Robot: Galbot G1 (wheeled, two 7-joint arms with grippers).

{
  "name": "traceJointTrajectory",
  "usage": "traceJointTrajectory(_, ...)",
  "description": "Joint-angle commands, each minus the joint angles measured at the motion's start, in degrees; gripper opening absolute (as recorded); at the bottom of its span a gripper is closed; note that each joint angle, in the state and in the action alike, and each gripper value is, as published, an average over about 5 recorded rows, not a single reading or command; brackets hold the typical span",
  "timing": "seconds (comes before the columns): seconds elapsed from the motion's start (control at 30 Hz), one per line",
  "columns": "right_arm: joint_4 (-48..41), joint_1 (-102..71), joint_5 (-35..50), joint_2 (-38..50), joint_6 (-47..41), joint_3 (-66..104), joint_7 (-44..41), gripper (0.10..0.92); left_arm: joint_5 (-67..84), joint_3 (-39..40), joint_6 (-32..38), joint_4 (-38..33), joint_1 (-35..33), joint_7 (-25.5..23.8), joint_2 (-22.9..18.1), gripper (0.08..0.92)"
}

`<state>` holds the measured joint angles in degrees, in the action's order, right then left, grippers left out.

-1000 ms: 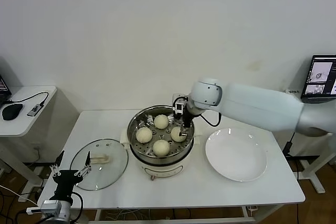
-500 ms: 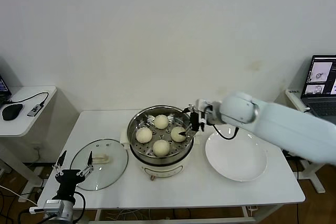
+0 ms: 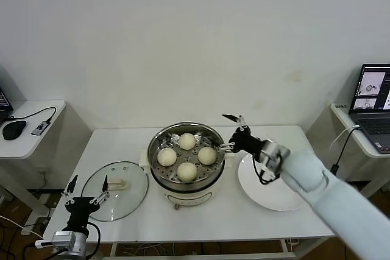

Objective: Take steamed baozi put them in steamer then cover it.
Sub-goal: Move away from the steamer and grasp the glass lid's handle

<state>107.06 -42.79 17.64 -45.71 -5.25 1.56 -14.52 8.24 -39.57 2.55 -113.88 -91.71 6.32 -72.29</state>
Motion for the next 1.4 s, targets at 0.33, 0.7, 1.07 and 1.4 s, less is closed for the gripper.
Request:
traceJointTrajectory(0.33, 4.5, -47.5, -15.2, -34.9, 16.3, 51.5, -2.0, 0.823, -33.8, 3.0, 3.6, 7.8, 3.4, 0.8, 3.8, 0.823)
traceJointTrajectory(0.7, 0.7, -48.9, -14.0, -38.0, 12.5, 58.0, 2.8, 0.823, -66.2, 1.6, 4.3, 16.1, 4.1, -1.8, 10.8, 0.823)
traceJointTrajectory(1.07, -0.7, -49.6, -14.2, -37.9, 13.3, 59.7, 3.5, 0.823, -75.0, 4.9, 2.3, 22.8, 12.4, -1.1, 10.2, 0.823)
traceJointTrajectory(1.4, -0.5, -49.9, -14.5, -39.0, 13.5, 59.8, 3.9, 0.823, -74.7, 8.9, 1.7, 28.6, 20.0, -2.5, 10.8, 0.823)
